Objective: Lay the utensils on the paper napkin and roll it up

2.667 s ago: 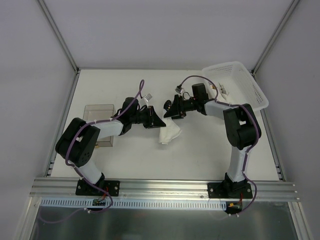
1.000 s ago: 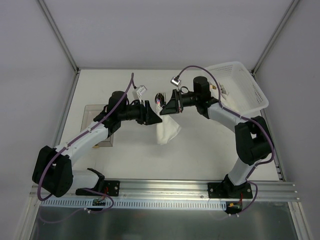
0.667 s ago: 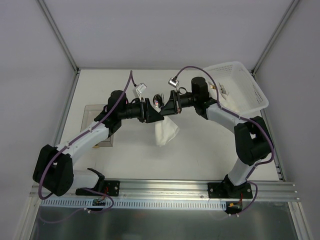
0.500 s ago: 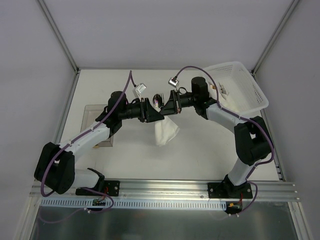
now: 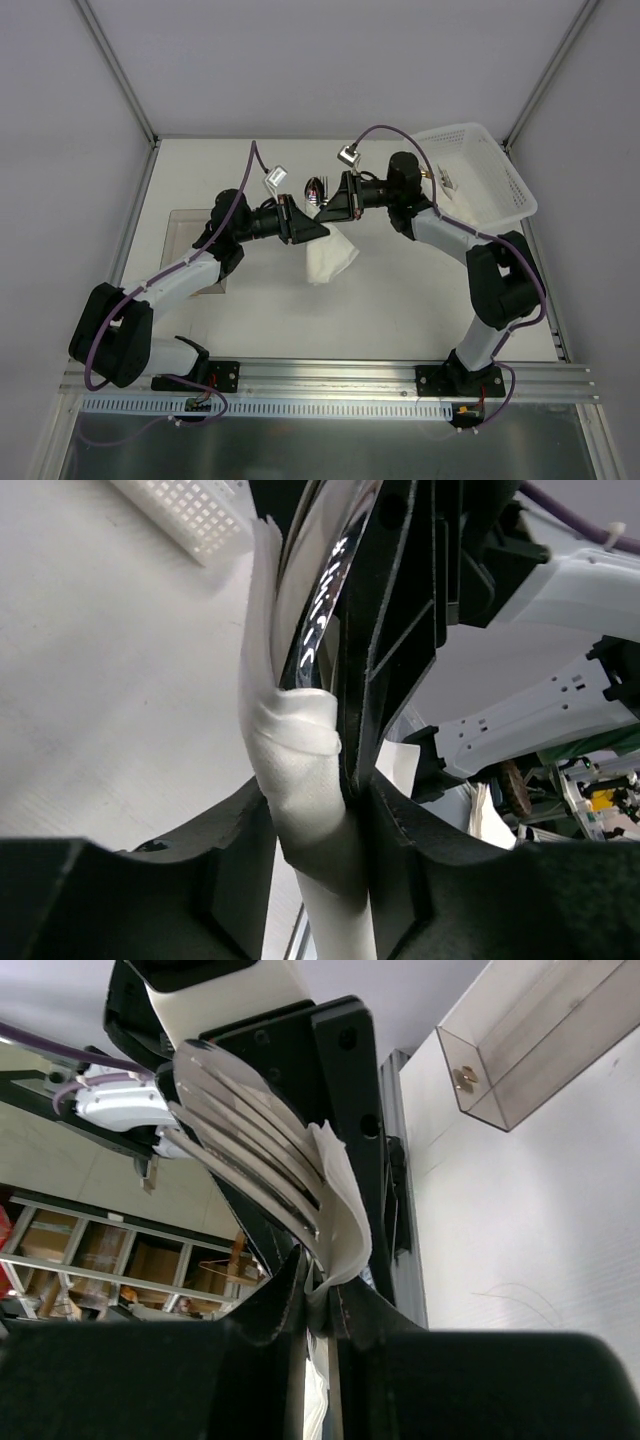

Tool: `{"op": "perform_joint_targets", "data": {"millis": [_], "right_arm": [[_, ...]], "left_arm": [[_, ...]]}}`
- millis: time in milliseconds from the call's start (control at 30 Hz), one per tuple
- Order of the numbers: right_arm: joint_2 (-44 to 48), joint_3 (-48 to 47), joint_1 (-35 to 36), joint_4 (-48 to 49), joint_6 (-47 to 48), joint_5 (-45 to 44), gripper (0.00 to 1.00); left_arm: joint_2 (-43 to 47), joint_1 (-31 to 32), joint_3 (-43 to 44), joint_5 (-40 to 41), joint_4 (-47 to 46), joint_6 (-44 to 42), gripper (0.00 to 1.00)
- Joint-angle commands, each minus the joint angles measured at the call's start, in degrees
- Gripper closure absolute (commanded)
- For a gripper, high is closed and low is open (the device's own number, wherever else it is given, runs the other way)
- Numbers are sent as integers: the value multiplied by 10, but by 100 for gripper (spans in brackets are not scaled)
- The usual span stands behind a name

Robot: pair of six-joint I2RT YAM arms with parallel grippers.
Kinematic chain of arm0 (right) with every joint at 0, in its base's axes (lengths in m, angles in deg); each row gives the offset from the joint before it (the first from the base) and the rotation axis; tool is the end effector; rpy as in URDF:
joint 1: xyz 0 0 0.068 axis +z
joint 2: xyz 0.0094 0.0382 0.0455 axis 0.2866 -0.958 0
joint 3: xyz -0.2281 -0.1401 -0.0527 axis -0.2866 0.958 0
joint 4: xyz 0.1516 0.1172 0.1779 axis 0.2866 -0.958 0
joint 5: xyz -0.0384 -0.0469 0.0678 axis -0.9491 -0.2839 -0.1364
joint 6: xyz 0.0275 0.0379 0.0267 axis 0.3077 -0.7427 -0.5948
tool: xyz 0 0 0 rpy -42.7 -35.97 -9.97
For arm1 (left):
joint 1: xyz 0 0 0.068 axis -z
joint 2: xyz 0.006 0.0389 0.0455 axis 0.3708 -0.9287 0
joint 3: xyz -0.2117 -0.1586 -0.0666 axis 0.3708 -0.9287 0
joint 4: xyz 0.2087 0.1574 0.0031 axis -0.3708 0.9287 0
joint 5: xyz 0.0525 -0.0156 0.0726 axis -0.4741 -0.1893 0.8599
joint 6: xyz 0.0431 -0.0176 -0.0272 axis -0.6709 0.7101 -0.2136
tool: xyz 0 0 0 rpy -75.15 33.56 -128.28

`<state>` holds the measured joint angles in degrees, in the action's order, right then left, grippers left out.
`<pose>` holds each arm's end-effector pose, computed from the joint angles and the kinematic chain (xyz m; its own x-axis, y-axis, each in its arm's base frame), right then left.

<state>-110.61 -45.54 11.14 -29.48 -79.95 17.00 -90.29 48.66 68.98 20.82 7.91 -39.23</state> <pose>0.3245 0.2088 0.2920 -0.6346 -0.0731 -0.7694 -0.7605 -0.1185 0.6385 0.2475 -0.1535 0.2831 -0.6492 -0.2333 -0.7240 0.6901 0.2196 -0.6896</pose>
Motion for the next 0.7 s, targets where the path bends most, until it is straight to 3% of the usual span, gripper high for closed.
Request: {"op": "perform_joint_targets", "data": {"millis": [0,100,300,367,500,600,667], "right_arm": [[-1,-5,6,191,-150,31,100],[-18,-5,7,244,-189,35,100],[-18,-7,16,247,-193,36,100],[-20,-12,16,244,-195,35,97],[-21,-31,7,229,-195,30,59],[-14,-39,-18,173,-159,14,47],[-6,-43,-32,106,-127,5,44]], "left_arm": [[0,-4,-17,-13,-50,15,67],[2,-4,-17,-15,-58,19,77],[7,-4,-9,-16,-46,17,99],[8,-4,-12,-14,-49,20,100],[26,-4,-31,13,-56,18,100],[45,-6,-36,32,-45,9,100],[52,-8,-36,39,-38,6,100]]}}
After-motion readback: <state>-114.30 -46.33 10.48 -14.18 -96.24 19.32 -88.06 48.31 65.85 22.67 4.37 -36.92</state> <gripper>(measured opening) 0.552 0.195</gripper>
